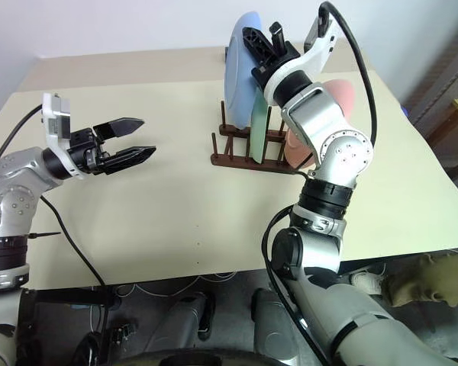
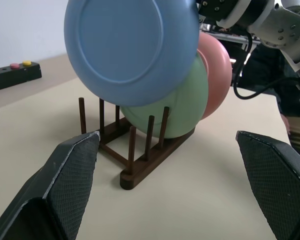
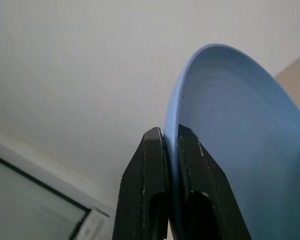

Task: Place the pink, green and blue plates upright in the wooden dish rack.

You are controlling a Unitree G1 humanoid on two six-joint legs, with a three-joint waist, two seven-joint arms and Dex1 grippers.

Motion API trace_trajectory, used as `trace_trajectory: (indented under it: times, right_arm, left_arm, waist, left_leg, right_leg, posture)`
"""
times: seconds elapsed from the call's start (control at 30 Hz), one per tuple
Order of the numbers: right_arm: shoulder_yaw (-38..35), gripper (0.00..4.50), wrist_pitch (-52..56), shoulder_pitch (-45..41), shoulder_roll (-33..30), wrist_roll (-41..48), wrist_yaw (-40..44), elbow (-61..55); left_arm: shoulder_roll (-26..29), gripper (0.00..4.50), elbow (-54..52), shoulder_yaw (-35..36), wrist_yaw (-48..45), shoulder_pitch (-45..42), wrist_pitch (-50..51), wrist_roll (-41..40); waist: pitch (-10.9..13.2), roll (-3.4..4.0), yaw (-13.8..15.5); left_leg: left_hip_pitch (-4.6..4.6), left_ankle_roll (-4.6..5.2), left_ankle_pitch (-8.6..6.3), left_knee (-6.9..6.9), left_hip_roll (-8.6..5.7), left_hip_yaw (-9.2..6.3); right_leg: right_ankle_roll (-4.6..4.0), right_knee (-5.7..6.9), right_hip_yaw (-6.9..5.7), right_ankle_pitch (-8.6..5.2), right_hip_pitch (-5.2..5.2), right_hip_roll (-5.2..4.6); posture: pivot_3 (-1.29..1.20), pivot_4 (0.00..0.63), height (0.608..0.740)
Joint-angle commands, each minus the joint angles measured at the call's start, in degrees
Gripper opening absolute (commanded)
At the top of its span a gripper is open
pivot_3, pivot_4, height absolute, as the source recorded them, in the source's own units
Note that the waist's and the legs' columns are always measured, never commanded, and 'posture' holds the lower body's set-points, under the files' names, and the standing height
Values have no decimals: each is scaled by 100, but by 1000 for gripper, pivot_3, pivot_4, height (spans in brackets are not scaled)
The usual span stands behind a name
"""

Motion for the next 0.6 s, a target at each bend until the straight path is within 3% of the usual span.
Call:
trace_trajectory:
  times: [0.03,0.6]
  right_arm:
    - [-28,0,-296,-123,154,505,-300,-138]
    - [418,0,-524,-4,-28,693,-740,-47]
  left_arm:
    - [35,4486,-189,121,17,-39,-47,-49]
    - [7,4486,-230,96,137,-49,-37,-45]
  waist:
    - [0,0,-31]
    - [0,0,-56]
  left_leg:
    - [0,0,0,0,0,-1]
    - [0,0,0,-2,2,-1]
  right_leg:
    - [0,0,0,0,0,0]
    - [0,0,0,0,-1,1]
  posture:
    - [0,150,740]
    - [0,150,740]
